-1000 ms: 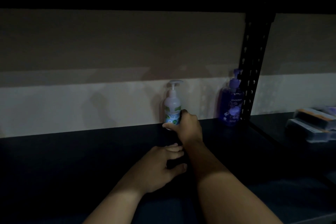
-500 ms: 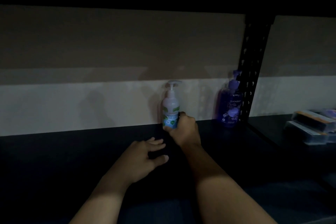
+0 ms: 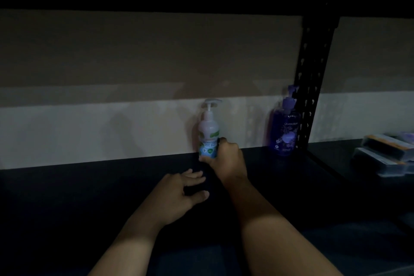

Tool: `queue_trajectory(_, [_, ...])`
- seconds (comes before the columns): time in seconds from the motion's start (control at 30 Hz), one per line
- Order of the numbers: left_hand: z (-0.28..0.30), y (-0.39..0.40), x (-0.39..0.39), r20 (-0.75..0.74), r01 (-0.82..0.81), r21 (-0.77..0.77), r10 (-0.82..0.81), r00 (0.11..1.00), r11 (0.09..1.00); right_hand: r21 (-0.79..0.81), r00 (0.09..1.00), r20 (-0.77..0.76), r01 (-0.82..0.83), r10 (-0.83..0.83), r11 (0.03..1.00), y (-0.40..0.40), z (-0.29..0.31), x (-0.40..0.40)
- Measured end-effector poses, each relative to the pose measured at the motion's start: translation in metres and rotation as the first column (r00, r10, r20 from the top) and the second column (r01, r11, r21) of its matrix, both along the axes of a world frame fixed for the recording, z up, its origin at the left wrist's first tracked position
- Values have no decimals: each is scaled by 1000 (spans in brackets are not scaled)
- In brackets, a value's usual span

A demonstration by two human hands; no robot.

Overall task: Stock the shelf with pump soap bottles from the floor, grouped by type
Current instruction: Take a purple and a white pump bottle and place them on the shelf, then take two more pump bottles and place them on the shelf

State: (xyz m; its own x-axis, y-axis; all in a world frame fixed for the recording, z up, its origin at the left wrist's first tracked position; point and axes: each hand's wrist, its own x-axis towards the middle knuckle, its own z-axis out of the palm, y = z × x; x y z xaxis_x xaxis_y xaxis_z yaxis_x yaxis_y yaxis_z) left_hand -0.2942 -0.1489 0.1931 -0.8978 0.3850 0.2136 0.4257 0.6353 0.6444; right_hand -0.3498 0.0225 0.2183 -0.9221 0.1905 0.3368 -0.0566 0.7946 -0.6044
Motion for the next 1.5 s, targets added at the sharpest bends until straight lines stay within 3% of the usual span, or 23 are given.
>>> queue_trajectory(0.13, [1, 0, 1, 13, -1, -1, 1, 1000, 1000, -13, 1000, 23, -5, 5, 1000, 4, 1, 11])
queue_trajectory(0.43, [9, 15, 33, -102, -34, -161, 17, 995, 986, 132, 983, 181, -46, 21, 990, 30, 3, 98])
queue_trajectory(0.53, [14, 26, 61, -36, -30, -229, 22, 999, 973, 161, 970, 244, -53, 12, 986, 34, 2, 141])
queue_trajectory(0.63, [15, 35, 95, -1, 9, -252, -9, 1000, 968, 203, 978, 208, -65, 21, 977, 38, 1, 186])
queue_trajectory(0.87, [12, 60, 188, -94, 1, -87, -10, 995, 996, 295, 995, 104, -23, -8, 955, 46, 1, 278])
queue_trajectory(1.03, [-4, 83, 248, -159, 21, 17, -18, 987, 1000, 198, 998, 60, 7, -19, 980, 64, -7, 338])
queue_trajectory(1.1, [-23, 93, 270, -110, 41, 76, -32, 993, 996, 119, 995, 86, 35, -46, 992, 77, -25, 366])
queue_trajectory(1.23, [-86, 110, 308, 119, 88, 30, -91, 989, 996, -29, 949, 283, 152, -138, 988, 113, -91, 421])
queue_trajectory(1.33, [-131, 122, 327, 301, 131, -9, -123, 946, 991, -71, 899, 391, 240, -194, 968, 139, -147, 456])
queue_trajectory(1.5, [-192, 148, 350, 423, 216, -123, -146, 894, 969, -64, 753, 594, 395, -283, 916, 175, -226, 504])
